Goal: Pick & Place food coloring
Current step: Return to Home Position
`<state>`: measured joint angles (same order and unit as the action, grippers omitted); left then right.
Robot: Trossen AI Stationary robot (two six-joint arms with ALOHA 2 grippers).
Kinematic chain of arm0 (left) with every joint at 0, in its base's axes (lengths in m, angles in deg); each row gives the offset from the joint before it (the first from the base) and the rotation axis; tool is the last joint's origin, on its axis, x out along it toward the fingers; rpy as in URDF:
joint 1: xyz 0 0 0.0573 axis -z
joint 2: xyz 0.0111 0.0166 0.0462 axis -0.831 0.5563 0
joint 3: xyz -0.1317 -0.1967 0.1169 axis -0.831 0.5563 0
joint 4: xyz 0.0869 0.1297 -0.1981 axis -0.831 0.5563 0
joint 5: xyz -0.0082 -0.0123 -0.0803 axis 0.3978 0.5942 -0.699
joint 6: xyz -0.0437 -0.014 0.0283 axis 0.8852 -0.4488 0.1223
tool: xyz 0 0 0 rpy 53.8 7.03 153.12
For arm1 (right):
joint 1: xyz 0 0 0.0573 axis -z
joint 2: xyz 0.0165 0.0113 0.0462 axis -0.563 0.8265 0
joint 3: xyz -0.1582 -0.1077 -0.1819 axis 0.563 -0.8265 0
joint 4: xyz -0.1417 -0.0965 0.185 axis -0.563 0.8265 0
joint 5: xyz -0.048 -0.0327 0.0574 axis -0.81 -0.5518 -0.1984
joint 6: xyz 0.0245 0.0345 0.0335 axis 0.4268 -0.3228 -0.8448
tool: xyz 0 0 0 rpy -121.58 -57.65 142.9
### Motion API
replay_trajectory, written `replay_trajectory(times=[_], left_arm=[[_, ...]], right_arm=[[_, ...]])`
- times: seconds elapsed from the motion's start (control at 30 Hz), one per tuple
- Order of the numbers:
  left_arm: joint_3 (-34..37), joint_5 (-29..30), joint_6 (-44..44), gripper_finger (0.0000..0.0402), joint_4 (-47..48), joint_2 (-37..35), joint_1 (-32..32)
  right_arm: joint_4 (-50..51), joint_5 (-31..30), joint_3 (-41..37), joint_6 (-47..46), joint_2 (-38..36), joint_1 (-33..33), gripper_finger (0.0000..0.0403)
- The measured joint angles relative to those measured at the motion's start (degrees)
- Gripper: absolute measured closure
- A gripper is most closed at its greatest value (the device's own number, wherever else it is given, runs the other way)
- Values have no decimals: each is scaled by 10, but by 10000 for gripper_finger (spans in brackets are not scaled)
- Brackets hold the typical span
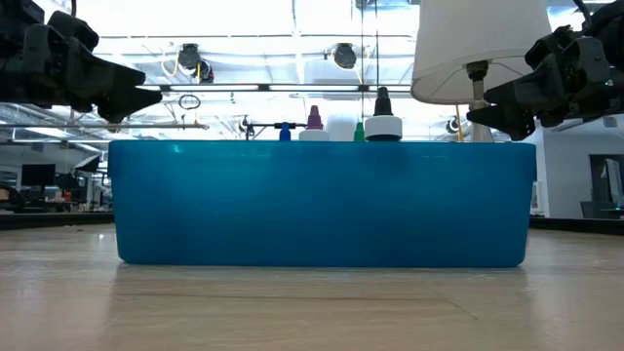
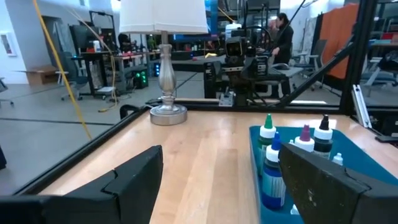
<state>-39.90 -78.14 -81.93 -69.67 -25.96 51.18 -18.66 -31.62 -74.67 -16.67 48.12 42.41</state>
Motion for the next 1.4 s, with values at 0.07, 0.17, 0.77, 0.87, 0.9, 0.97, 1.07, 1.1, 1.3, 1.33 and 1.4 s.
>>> replay_trajectory(times=[0.07, 0.17, 0.77, 0.87, 0.9, 0.97, 1.07, 1.1, 1.3, 1.33, 1.4], left_arm=[[0, -5, -1, 87, 1, 0, 0], [0, -5, -2, 81, 2, 0, 0], [1, -5, -3, 88, -11, 0, 0], [1, -4, -3, 84, -24, 0, 0], [1, -4, -3, 82, -28, 0, 0], [1, -4, -3, 79, -29, 0, 0], [1, -4, -3, 76, -31, 0, 0], [1, -4, -3, 77, -31, 0, 0], [1, -4, -3, 87, -33, 0, 0], [1, -4, -3, 88, -34, 0, 0], [1, -4, -3, 89, -34, 0, 0]], right_arm=[[0, 0, 0, 0, 0, 0, 121], [-3, 23, 0, 0, 0, 0, 121], [-10, 40, 0, 13, 0, 0, 122], [-10, 40, 0, 13, 0, 0, 120], [-10, 40, 0, 13, 0, 0, 120], [-10, 40, 0, 13, 0, 0, 120], [-10, 40, 0, 6, 0, 0, 121], [-10, 40, 0, 2, 0, 0, 122], [-10, 40, 0, 1, 0, 0, 120], [-10, 40, 0, 1, 0, 0, 120], [-10, 40, 0, 0, 0, 0, 121]])
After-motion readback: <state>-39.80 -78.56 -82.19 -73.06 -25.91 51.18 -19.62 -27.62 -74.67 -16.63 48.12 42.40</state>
